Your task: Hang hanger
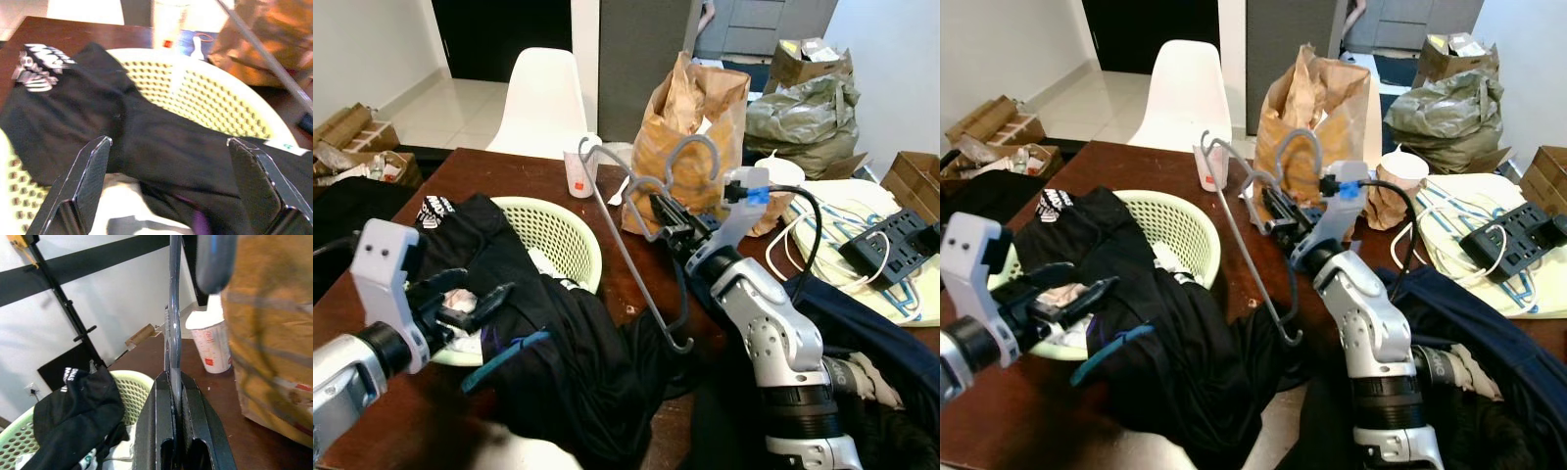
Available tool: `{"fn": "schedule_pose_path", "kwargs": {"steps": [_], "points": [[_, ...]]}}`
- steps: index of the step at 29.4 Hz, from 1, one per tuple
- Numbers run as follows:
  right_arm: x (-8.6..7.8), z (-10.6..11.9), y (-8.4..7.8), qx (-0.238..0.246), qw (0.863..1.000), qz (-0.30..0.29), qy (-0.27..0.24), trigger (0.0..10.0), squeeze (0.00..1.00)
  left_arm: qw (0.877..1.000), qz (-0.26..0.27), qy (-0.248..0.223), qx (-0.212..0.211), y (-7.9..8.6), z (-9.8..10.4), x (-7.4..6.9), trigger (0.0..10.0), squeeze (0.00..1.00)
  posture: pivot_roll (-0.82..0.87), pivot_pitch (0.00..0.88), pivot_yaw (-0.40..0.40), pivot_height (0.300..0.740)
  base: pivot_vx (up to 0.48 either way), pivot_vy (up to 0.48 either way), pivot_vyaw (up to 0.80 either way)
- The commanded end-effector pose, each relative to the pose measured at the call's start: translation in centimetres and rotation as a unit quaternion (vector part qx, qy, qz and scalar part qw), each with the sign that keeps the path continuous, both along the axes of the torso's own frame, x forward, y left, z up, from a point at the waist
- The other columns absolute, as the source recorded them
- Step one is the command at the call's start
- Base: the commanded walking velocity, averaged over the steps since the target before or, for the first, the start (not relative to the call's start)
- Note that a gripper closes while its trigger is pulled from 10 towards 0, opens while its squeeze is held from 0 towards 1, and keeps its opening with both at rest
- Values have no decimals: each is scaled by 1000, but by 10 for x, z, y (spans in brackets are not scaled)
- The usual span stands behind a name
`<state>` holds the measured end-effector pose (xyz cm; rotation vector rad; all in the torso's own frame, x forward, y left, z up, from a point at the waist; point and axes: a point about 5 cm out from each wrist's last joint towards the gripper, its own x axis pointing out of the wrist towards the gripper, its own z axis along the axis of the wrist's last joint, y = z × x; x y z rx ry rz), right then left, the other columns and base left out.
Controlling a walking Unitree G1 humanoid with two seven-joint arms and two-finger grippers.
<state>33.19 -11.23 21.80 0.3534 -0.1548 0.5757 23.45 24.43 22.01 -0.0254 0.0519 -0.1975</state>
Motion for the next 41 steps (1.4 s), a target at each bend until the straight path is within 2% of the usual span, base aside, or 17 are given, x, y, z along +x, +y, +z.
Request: {"fn": "schedule_pose_path", "kwargs": {"steps": [1,4,5,9,10,11,12,15,16,20,21,23,24,26,28,31,41], "points": [[0,-1,1,-4,1000,4,3,10000,0,1000,2,3,-4,-1,-3,0,10000,1000,-31,93,-61,740,0,0,0],[0,-1,2,-5,1000,5,3,10000,0,999,35,-18,-12,9,1,8,10000,1000,-33,91,-62,740,0,0,0],[0,0,3,-6,1000,6,2,10000,0,998,58,-28,-13,17,2,14,10000,1000,-36,94,-62,740,0,0,0],[-1,0,4,-6,1000,7,2,10000,0,997,75,-33,-14,23,3,17,10000,1000,-35,96,-61,740,0,0,0],[-1,0,4,-6,1000,8,3,10000,0,995,94,-23,-32,32,-5,25,10000,396,-36,96,-69,740,0,0,0],[-1,0,4,-6,1000,8,3,10000,0,995,94,-23,-32,32,-5,25,10000,396,-36,96,-69,740,0,0,0],[-1,-1,5,-6,1000,9,3,10000,0,993,106,-13,-45,38,-12,33,10000,0,-41,96,-68,740,0,0,0],[-1,-1,5,-6,1000,9,3,10000,0,993,106,-13,-45,38,-12,33,10000,0,-41,96,-68,740,0,0,0],[-1,0,5,-7,1000,10,3,10000,0,993,101,-3,-64,38,-18,44,10000,0,-50,94,-65,740,0,0,0],[-1,0,5,-7,1000,10,3,10000,0,993,101,-3,-64,38,-18,44,10000,0,-50,94,-65,740,0,0,0],[-2,0,4,-8,1000,10,2,10000,0,993,89,7,-81,35,-23,56,10000,0,-58,95,-60,740,0,0,0],[-2,0,4,-8,1000,10,2,10000,0,993,89,7,-81,35,-23,56,10000,0,-58,95,-60,740,0,0,0],[-3,0,3,-10,1000,9,1,10000,0,993,77,18,-87,32,-27,64,10000,0,-64,97,-57,740,0,0,0],[-3,0,3,-10,1000,9,1,10000,0,993,77,18,-87,32,-27,64,10000,0,-64,97,-57,740,0,0,0],[-5,0,0,-13,1000,5,2,10000,0,995,57,49,-71,30,-38,74,10000,0,-74,106,-55,740,0,0,0],[-6,1,-1,-15,1000,3,2,10000,0,996,43,67,-47,29,-44,77,10000,0,-78,114,-53,740,0,0,0],[-8,0,-2,-18,1000,4,3,10000,0,996,27,78,-20,27,-50,80,10000,0,-84,124,-52,740,0,0,0]]}}
